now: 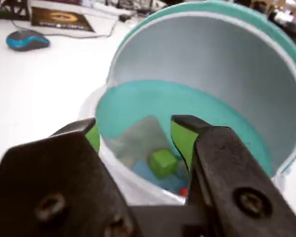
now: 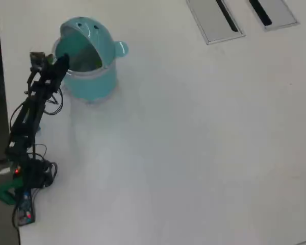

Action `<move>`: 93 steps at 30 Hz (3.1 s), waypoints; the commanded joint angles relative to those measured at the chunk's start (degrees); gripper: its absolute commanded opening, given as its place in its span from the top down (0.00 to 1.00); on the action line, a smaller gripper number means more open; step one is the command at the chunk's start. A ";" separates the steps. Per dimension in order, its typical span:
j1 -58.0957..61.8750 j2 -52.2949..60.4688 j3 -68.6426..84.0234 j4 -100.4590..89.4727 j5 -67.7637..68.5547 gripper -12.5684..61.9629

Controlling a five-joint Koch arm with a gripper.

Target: Grasp RGB lego blocks and put them in the bin one by one.

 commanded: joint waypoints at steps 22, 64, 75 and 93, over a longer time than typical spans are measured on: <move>-13.01 15.82 19.34 -0.09 8.53 0.48; -28.04 25.14 50.62 13.54 8.00 0.48; -29.00 20.57 54.32 4.75 8.26 0.48; -30.85 4.92 49.66 -6.33 9.40 0.49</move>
